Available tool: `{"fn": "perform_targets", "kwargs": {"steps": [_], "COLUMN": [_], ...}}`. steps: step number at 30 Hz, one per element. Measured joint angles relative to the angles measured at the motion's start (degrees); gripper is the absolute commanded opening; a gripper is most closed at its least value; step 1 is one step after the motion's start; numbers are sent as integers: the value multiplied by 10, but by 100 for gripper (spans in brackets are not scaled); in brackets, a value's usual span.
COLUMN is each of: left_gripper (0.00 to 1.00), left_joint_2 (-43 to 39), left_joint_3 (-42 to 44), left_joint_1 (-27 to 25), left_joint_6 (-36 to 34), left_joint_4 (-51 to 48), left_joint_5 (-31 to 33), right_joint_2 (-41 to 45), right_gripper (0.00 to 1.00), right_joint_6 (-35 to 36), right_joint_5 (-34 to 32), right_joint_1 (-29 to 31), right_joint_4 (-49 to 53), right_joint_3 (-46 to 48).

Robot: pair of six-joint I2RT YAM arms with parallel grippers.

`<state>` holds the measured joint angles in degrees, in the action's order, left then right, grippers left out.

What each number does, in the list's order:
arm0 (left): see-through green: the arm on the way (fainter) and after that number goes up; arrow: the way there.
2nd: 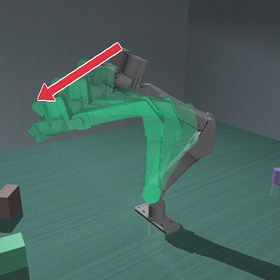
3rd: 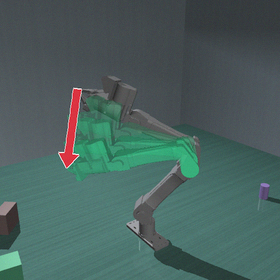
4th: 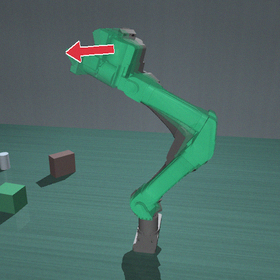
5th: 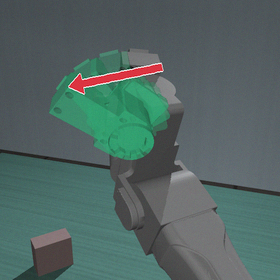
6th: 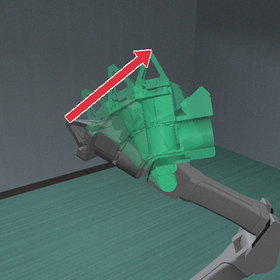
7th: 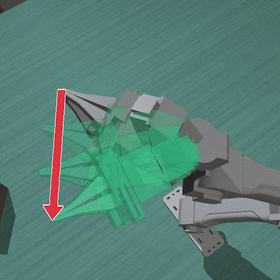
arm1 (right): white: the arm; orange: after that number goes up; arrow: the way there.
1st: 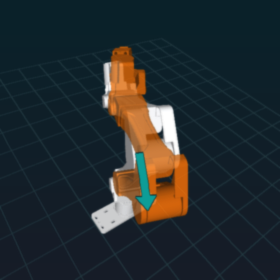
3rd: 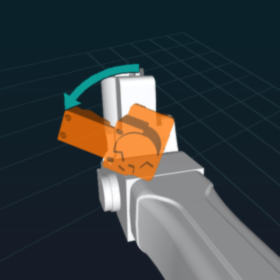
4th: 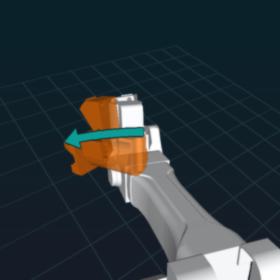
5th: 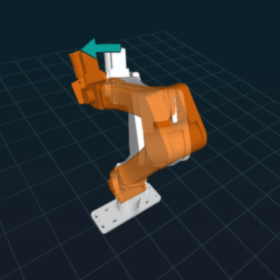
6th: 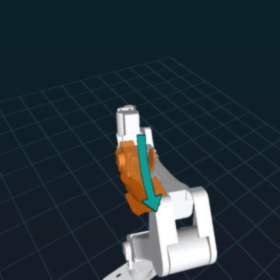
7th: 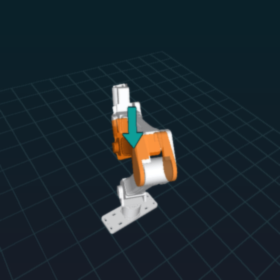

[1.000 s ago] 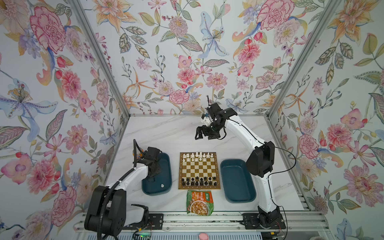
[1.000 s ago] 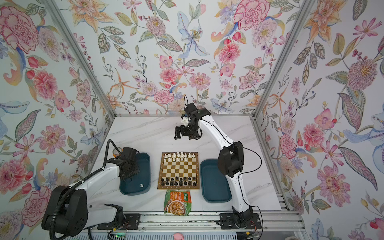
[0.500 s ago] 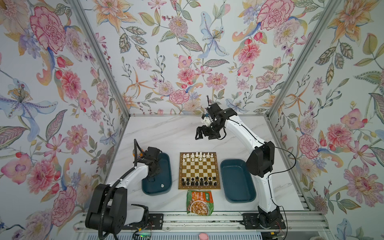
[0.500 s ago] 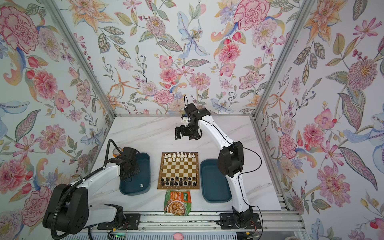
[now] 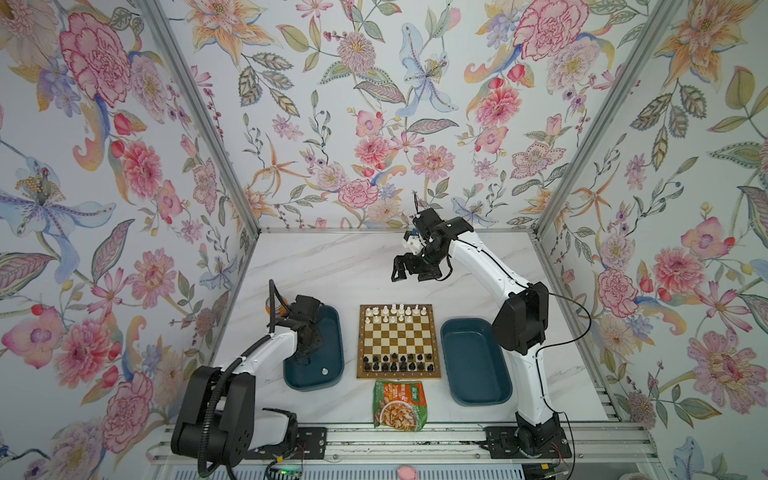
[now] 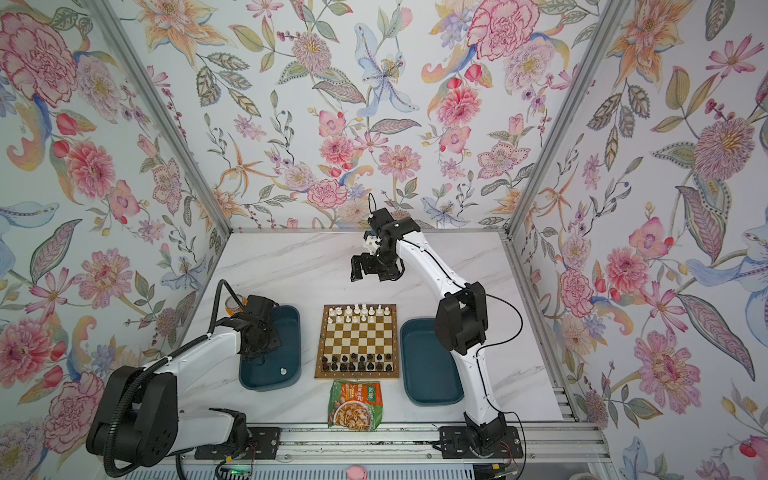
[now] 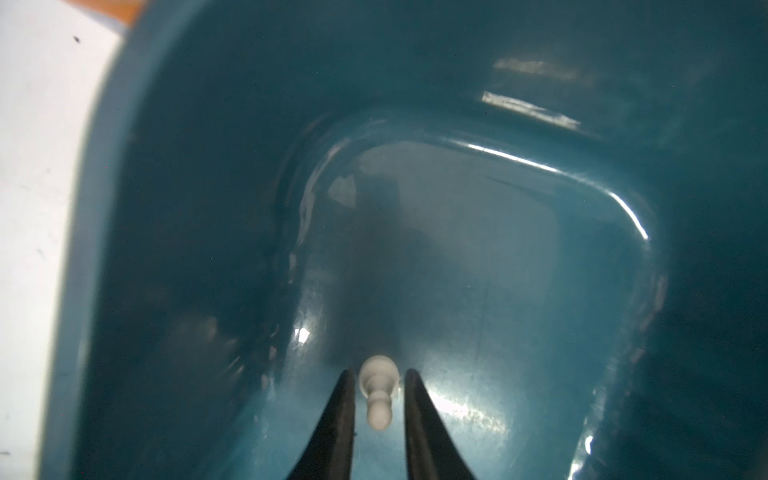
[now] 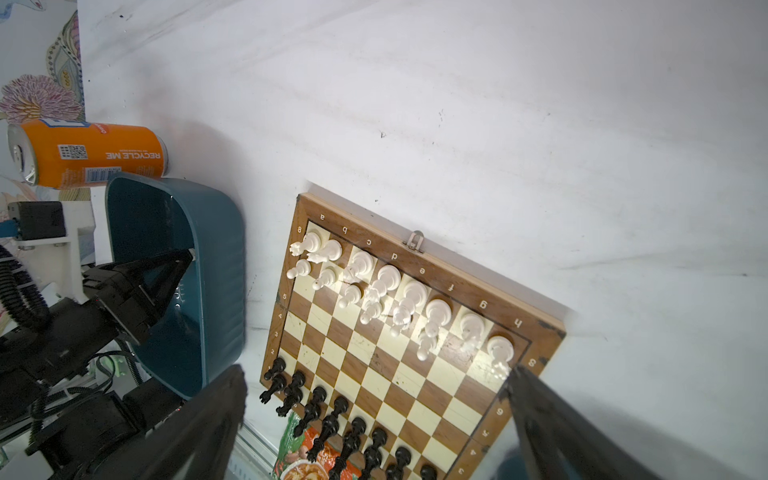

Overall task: Set up the chess pieces on the board
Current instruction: 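Lift the last white pawn with the left gripper and carry it toward the board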

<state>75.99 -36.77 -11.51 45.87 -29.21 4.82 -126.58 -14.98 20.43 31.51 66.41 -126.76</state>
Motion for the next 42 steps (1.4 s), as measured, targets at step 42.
{"fn": "perform_targets", "kwargs": {"steps": [42], "left_gripper": [8], "left_joint_2": [344], "left_joint_3": [-547], "left_joint_1": [-391], "left_joint_6": [19], "left_joint_4": [-90], "left_joint_5": [14], "right_joint_2": [495], "right_gripper": [99], "right_joint_6": [13], "right_joint_5": [-57], "right_joint_1": [-156], "right_joint_4": [-41], "right_joint_3": [497]}}
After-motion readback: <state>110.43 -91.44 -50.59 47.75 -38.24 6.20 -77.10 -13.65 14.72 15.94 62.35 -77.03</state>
